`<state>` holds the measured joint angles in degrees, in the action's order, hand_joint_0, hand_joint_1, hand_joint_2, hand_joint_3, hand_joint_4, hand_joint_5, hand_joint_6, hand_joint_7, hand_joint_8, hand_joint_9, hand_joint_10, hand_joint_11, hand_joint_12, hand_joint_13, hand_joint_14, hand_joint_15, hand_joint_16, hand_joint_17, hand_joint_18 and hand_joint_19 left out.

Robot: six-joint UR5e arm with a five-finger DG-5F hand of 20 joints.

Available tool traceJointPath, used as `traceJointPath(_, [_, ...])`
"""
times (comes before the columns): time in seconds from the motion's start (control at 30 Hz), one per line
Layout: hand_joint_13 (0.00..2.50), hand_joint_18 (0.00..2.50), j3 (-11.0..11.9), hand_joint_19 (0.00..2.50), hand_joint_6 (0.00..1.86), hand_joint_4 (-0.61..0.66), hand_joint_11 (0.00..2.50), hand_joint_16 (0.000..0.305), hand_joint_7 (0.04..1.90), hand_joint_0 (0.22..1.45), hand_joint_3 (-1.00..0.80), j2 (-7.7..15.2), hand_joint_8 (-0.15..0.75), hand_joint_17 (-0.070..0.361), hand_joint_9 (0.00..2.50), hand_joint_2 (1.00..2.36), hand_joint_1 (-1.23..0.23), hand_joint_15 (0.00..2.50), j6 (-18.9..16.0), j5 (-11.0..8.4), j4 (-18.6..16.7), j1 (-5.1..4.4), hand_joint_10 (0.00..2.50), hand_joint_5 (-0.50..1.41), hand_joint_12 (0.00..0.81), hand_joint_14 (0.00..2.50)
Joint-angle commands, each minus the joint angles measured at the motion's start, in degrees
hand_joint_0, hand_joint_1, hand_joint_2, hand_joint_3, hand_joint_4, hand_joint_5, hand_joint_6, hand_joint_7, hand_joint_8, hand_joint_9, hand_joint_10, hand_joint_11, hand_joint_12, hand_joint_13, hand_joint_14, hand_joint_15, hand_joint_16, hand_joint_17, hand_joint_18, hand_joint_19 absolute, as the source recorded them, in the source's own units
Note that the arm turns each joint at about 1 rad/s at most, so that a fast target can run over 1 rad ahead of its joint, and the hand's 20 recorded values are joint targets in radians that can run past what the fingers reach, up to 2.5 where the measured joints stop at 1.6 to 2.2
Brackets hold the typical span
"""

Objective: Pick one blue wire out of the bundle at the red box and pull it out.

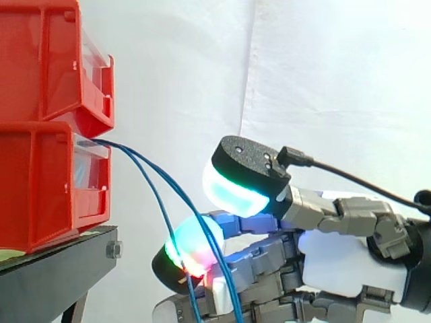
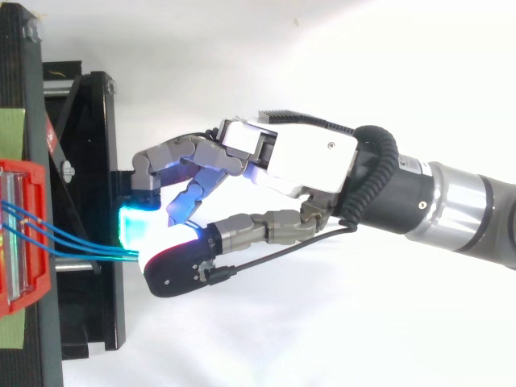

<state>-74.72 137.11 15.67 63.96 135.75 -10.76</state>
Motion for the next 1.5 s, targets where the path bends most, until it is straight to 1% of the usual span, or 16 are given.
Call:
traceJointPath(0.0, [0.56,0.45,-0.2,0.36,0.68,0.19,0.69,0.058,1.3,0.5,-0.5,1.7,0.255,0.131,1.04,1.0,-0.5,0.34,0.7,-0.85,-5.1,-0.05,0.02,-0.09,0.369,0.01])
traceJointPath(0.03, [0.56,0.45,-0.2,0.35,0.68,0.2,0.69,0.058,1.29,0.5,-0.5,1.7,0.257,0.131,1.04,1.0,-0.5,0.33,0.8,-1.03,-6.2,-0.14,0.02,-0.09,0.371,0.01])
traceJointPath(0.1, [0.57,0.45,-0.2,0.35,0.68,0.19,0.69,0.059,1.3,0.5,-0.5,1.7,0.259,0.132,1.04,1.0,-0.51,0.34,0.8,-1.29,-6.5,-0.14,0.02,-0.09,0.373,0.01])
traceJointPath(0.27, [0.57,0.46,-0.2,0.35,0.69,0.19,0.7,0.06,1.29,0.48,-0.5,1.7,0.266,0.135,1.05,1.0,-0.54,0.33,2.3,-2.08,-6.6,-0.49,0.02,-0.09,0.379,0.01])
traceJointPath(0.3, [0.58,0.47,-0.3,0.35,0.69,0.19,0.71,0.06,1.29,0.47,-0.5,1.7,0.269,0.136,1.05,1.0,-0.56,0.34,3.7,-2.79,-6.6,-0.84,0.02,-0.09,0.382,0.01])
traceJointPath(0.37, [0.58,0.48,-0.2,0.34,0.69,0.19,0.72,0.061,1.27,0.46,-0.5,1.7,0.273,0.138,1.05,1.0,-0.57,0.33,3.9,-2.96,-6.6,-0.93,0.03,-0.09,0.386,0.01])
traceJointPath(0.43, [0.58,0.48,-0.2,0.33,0.7,0.2,0.71,0.062,1.26,0.45,-0.5,1.7,0.276,0.14,1.06,1.0,-0.6,0.33,5.2,-3.84,-6.7,-1.37,0.02,-0.09,0.389,0.01])
traceJointPath(0.6, [0.61,0.51,-0.2,0.31,0.73,0.22,0.72,0.064,1.21,0.42,-0.5,1.8,0.281,0.144,1.08,1.0,-0.69,0.33,6.2,-4.37,-7.2,-1.9,0.02,-0.1,0.397,0.01])
traceJointPath(0.7, [0.6,0.49,-0.2,0.31,0.77,0.2,0.74,0.06,1.22,0.46,-0.5,1.7,0.263,0.135,1.08,1.0,-0.77,0.33,6.9,-4.45,-7.6,-2.25,0.03,-0.1,0.378,0.01])
traceJointPath(0.87, [0.59,0.46,-0.2,0.32,0.81,0.18,0.77,0.053,1.23,0.56,-0.5,1.7,0.243,0.118,1.07,1.0,-0.83,0.34,7.4,-4.45,-7.6,-2.6,0.03,-0.12,0.345,0.01])
traceJointPath(1.0, [0.59,0.46,-0.3,0.33,0.82,0.17,0.78,0.052,1.25,0.59,-0.4,1.7,0.237,0.116,1.06,1.01,-0.82,0.34,7.5,-4.45,-7.6,-2.78,0.03,-0.12,0.343,0.01])
traceJointPath(1.13, [0.59,0.46,-0.2,0.33,0.83,0.14,0.79,0.052,1.29,0.59,-0.29,1.7,0.234,0.116,1.06,1.01,-0.81,0.35,7.4,-4.45,-7.6,-2.69,0.03,-0.13,0.342,0.01])
traceJointPath(1.23, [0.59,0.46,-0.2,0.34,0.84,0.12,0.78,0.052,1.26,0.57,-0.22,1.7,0.241,0.118,1.06,1.02,-0.77,0.35,7.4,-4.45,-7.6,-2.78,0.03,-0.13,0.345,0.01])
traceJointPath(1.27, [0.6,0.49,-0.2,0.33,0.85,0.14,0.77,0.057,1.22,0.57,-0.2,1.7,0.257,0.128,1.07,1.01,-0.76,0.34,7.4,-4.45,-7.6,-2.69,0.03,-0.13,0.367,0.02])
traceJointPath(1.3, [0.62,0.53,-0.2,0.31,0.85,0.14,0.74,0.063,1.16,0.57,-0.17,1.7,0.276,0.142,1.09,1.01,-0.7,0.33,7.4,-4.45,-7.6,-2.78,0.02,-0.13,0.394,0.01])
traceJointPath(1.47, [0.63,0.55,0.0,0.32,0.81,0.14,0.71,0.066,1.14,0.56,-0.13,1.6,0.286,0.149,1.1,1.01,-0.66,0.33,7.3,-4.45,-7.6,-2.78,0.02,-0.11,0.405,0.01])
